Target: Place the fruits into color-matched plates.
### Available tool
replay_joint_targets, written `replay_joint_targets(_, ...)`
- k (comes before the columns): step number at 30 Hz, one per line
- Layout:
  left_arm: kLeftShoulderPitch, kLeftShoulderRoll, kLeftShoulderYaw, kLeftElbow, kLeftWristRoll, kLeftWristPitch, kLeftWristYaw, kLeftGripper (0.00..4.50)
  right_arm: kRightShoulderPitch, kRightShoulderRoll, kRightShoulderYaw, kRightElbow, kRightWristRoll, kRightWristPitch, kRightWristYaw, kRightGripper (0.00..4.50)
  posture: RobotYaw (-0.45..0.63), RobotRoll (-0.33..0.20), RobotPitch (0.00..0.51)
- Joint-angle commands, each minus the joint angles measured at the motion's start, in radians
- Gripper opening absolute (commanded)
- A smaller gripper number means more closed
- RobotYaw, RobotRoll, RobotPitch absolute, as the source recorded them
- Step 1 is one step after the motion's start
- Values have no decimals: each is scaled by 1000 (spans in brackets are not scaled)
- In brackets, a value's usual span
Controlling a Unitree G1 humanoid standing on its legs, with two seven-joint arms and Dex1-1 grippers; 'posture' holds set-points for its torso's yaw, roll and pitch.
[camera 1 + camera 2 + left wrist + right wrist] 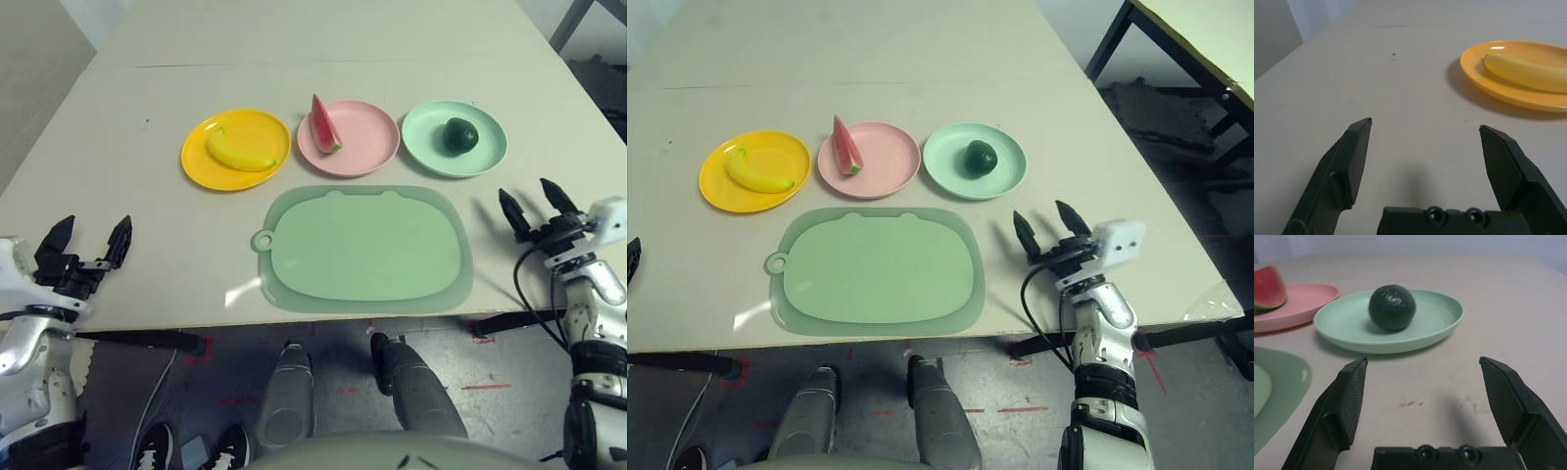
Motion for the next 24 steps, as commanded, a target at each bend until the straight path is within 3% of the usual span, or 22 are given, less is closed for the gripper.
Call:
replay_joint_targets(1,13,17,12,43,11,-8,-12,4491,19,-44,-30,47,8,1,37,4500,22,0,268)
replay_joint_targets(11,13,34,24,52,-3,-14,-36,4491,-73,-59,-30,224,-30,-66,61,4500,32,0,268)
replay_joint_targets(24,28,6,28,-20,-28,-11,-31,4491,-83,23,-28,170,-51,-88,-56,4500,80,0,284)
